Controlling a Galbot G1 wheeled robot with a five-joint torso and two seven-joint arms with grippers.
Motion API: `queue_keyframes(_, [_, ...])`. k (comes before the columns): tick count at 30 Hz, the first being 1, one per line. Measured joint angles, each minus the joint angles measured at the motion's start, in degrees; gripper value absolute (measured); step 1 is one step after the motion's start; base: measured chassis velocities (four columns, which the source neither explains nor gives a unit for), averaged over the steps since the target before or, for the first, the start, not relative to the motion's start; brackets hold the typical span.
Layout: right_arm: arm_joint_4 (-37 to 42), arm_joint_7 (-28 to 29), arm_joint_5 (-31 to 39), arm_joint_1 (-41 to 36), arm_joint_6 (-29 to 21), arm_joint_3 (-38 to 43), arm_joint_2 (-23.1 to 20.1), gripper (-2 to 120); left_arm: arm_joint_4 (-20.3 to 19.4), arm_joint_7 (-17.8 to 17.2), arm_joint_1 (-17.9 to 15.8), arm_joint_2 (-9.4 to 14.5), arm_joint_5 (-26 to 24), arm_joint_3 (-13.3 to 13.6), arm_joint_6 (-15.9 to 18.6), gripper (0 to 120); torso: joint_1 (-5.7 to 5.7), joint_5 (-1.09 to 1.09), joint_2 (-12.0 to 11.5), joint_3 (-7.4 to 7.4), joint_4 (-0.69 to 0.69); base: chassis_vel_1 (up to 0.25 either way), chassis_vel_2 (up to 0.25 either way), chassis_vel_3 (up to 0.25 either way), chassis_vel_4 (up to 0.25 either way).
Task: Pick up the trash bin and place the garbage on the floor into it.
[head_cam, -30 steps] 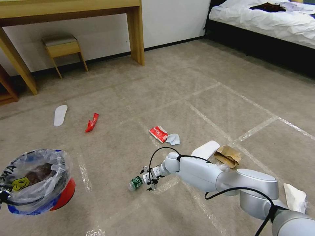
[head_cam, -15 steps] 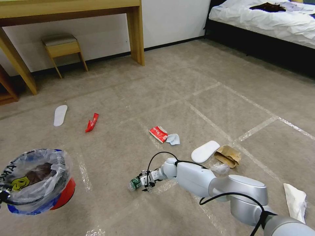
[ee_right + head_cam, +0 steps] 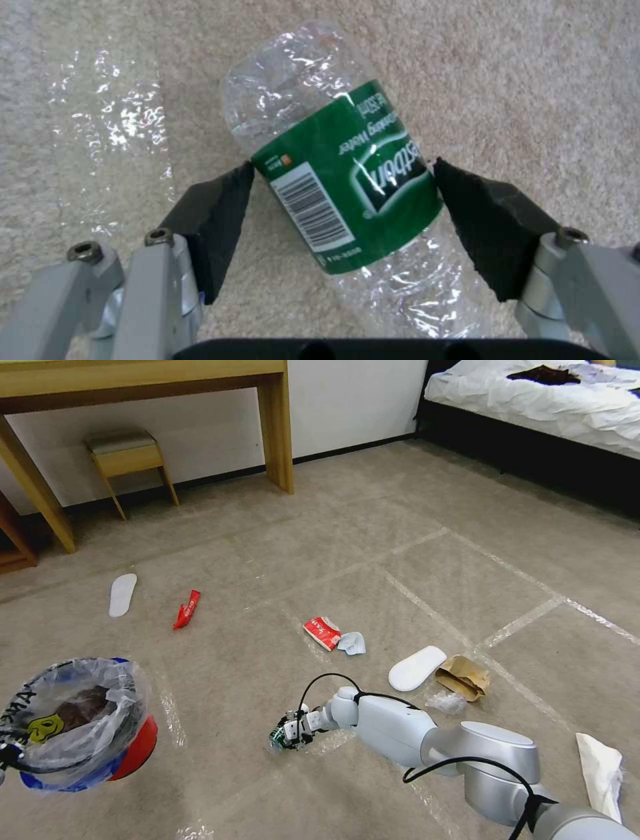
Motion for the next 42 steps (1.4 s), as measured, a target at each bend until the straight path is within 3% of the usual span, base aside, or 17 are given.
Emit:
queue_keyframes(2, [-0.16,0.05,-0.15,-0.04,0.13,0.04,0.1,72,-0.07,-0.01,0.0,-0.03,-0.06,0.01,-0.01,1,0.0,0.0,0.0,0.0,0.0,0.0,0.0,0.0,0.0])
queue_keyframes(10, [-1.07,1.05,-0.64,-0.71,0.65,0.44,0.56,41,-0.34,-0.19,-0.07,-0.05,-0.72,0.01,-0.05,1,0.0,0.0,0.0,-0.01,0.0,0.0,0.0,0.0,0.0])
queue_keyframes(21, [1.16,3.22,0.9,-1.65,0.58,3.03,-1.3,20,-0.7,-0.33,-0.09,-0.21,-0.33,0.59,-0.05,1,0.0,0.0,0.0,0.01,0.0,0.0,0.0,0.0,0.0])
queue_keyframes(26, [9.53,6.12,6.35,-1.16,-1.95,6.52,-5.31,9,-1.71,-0.79,0.01,0.4,-0.36,0.91,0.2,1,0.0,0.01,0.0,0.01,0.0,0.0,0.0,0.0,0.0])
queue_keyframes(30, [16.4,7.12,9.53,0.15,-3.76,8.93,-8.22,9,-2.34,-1.3,-0.01,1.02,-0.67,1.27,0.75,1,0.0,0.02,0.0,0.01,0.01,0.0,0.0,0.0,0.0])
queue_keyframes(33, [25.38,8.55,13.94,1.62,-6.41,12.72,-12.76,9,-3.07,-2.06,-0.35,1.74,-1.45,1.93,1.19,1,0.0,0.01,0.0,0.01,0.01,0.0,0.0,0.0,0.0])
queue_keyframes(42, [38.14,10.69,21.12,1.44,-7.34,22.52,-20.45,9,-4.61,-3.38,-0.81,3.47,-3.79,3.92,1.85,1,0.0,0.01,0.0,0.0,-0.01,0.0,0.0,0.0,0.0])
